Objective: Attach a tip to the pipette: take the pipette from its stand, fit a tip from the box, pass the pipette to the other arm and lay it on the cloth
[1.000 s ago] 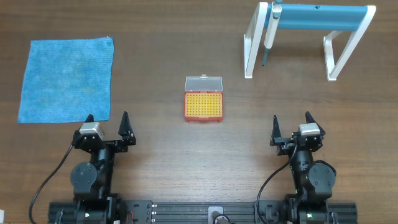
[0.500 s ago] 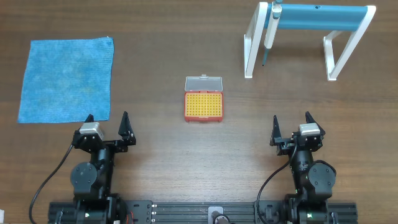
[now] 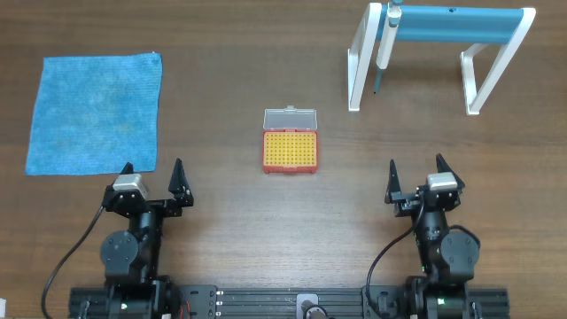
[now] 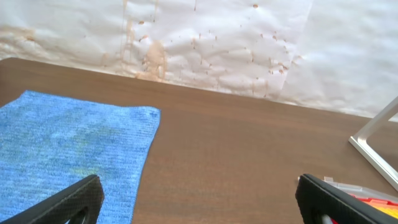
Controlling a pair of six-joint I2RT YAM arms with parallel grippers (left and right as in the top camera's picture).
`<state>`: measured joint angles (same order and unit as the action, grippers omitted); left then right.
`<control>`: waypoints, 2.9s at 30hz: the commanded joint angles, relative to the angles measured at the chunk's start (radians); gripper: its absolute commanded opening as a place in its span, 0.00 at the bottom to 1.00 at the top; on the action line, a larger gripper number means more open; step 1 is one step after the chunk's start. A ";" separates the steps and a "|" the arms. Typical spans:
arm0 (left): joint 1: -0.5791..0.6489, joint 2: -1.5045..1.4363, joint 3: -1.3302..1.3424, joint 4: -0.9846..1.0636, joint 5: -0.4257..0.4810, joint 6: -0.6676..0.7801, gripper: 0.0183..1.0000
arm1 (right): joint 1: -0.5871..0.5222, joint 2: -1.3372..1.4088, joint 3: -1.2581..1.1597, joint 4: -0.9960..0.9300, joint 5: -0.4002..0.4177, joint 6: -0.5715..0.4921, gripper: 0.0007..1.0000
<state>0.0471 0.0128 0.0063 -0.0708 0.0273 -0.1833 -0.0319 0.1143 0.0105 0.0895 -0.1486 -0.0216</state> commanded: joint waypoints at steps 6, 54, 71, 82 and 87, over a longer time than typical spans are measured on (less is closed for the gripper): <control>0.003 -0.008 -0.001 -0.009 0.004 0.009 1.00 | 0.019 0.797 0.305 0.512 -0.073 -0.010 0.86; 0.003 -0.008 -0.001 -0.009 0.004 0.009 1.00 | 0.058 1.620 0.633 1.025 0.138 -0.011 0.86; 0.003 -0.008 -0.001 -0.009 0.004 0.009 1.00 | 0.070 1.676 0.689 1.015 0.138 -0.010 0.86; 0.003 -0.008 -0.001 -0.009 0.004 0.009 1.00 | 0.077 1.695 0.729 0.988 0.137 -0.010 0.64; 0.003 -0.008 -0.001 -0.009 0.004 0.009 1.00 | 0.084 1.695 0.729 0.989 0.137 -0.010 0.08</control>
<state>0.0471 0.0109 0.0063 -0.0719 0.0273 -0.1833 0.0452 1.8011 0.7177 1.0737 -0.0212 -0.0322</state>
